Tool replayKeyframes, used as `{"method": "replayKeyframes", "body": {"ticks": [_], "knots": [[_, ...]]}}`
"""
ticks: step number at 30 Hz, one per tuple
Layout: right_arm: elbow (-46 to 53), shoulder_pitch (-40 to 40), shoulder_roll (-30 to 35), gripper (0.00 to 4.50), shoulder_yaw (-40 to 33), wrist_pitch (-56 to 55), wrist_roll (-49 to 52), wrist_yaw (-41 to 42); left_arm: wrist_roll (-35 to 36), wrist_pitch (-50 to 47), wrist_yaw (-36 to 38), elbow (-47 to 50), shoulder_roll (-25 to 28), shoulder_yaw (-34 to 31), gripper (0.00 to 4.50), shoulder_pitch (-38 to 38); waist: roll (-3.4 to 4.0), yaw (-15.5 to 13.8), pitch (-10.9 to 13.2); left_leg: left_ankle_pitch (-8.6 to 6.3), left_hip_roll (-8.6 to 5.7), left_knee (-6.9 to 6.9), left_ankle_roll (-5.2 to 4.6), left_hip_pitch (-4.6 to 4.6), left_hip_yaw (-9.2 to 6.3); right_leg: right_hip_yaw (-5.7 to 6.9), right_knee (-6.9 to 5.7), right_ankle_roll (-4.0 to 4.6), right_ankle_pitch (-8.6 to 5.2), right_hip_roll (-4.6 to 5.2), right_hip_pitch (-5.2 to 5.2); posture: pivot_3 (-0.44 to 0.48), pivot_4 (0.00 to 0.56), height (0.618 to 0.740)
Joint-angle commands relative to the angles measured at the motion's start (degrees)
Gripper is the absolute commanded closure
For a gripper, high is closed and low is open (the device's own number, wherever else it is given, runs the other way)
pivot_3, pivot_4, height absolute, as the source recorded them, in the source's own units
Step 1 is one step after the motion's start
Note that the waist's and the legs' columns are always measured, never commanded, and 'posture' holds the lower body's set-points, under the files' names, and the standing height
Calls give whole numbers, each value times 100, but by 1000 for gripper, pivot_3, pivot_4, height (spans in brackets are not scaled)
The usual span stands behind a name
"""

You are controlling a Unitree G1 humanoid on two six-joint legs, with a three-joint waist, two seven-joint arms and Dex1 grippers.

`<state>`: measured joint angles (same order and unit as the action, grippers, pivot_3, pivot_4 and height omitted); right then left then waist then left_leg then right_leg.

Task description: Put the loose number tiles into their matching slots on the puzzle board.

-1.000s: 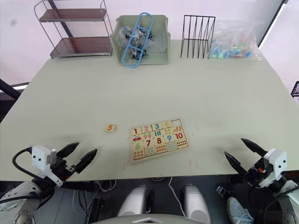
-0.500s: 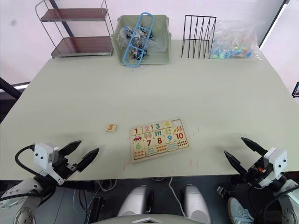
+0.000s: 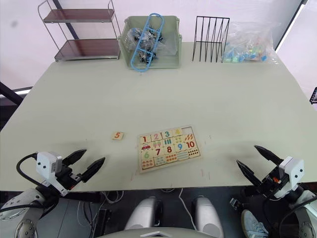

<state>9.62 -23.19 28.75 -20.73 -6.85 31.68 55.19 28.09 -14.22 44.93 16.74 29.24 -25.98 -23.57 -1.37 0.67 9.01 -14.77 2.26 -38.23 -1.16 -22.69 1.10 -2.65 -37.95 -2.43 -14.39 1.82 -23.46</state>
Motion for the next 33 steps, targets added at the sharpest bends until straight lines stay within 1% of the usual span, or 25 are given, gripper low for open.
{"method": "replayKeyframes", "body": {"ticks": [1,3,5,8,12,13,15,19,23,26,28,33], "knots": [[165,27,30,0,-51,8,185,114,-42,170,110,2,145,12,22,58,0,-1,0,0,0,0,0,0,-1,0,0,0,0,0,0,0,150,740],[227,31,42,0,-21,19,216,200,-19,181,183,-77,242,-19,22,126,0,0,0,0,0,0,0,0,0,0,0,0,0,0,0,0,150,740],[382,-55,127,0,90,36,277,488,-64,213,487,-293,580,-15,22,257,0,-2,0,0,0,0,0,0,0,1,0,0,0,0,0,0,150,740],[536,-112,224,0,143,52,484,858,-86,214,951,-631,1117,121,22,619,3,-9,2,0,0,0,0,0,-5,6,-1,0,-1,-3,0,0,150,740],[578,-130,323,0,148,60,726,1299,-117,303,1473,-1178,1562,295,22,1169,1,-7,2,0,0,0,0,-2,-1,5,2,-1,0,1,0,0,150,740],[543,-141,348,0,153,44,764,1434,-175,383,1724,-1450,1720,409,22,1405,2,-1,2,0,0,0,0,-2,-2,5,2,-1,0,1,0,0,150,740],[455,-151,396,0,169,35,825,1674,-307,628,2222,-1994,1986,680,22,1913,3,-21,4,0,-1,4,0,0,0,5,1,1,1,1,0,0,150,740],[367,-114,367,0,169,-26,841,1869,-446,1070,3157,-2895,2245,1172,22,2836,2,-20,4,0,-5,2,0,-1,-4,12,2,0,0,-10,0,0,150,740],[283,-47,258,0,212,-144,787,1925,-749,1499,3924,-3846,2322,1720,22,3801,1,-22,4,0,-10,2,0,-3,-2,11,2,3,3,-11,0,0,150,740],[182,8,209,0,200,-240,739,1954,-1056,1995,4515,-4625,2308,2141,22,4573,0,-20,4,0,-10,1,0,-3,-3,10,0,4,5,-15,0,0,150,740],[116,48,203,0,174,-289,729,1979,-1128,2313,4721,-5110,2345,2502,22,5035,0,-17,4,1,-11,0,0,-4,-3,9,0,-5,18,-17,0,0,150,740],[-6,109,203,0,138,-402,723,2051,-1231,3346,4757,-6317,2536,3875,22,6058,-1,1,5,1,-10,-1,0,-5,-6,6,0,-6,23,-23,0,0,150,740]]}}
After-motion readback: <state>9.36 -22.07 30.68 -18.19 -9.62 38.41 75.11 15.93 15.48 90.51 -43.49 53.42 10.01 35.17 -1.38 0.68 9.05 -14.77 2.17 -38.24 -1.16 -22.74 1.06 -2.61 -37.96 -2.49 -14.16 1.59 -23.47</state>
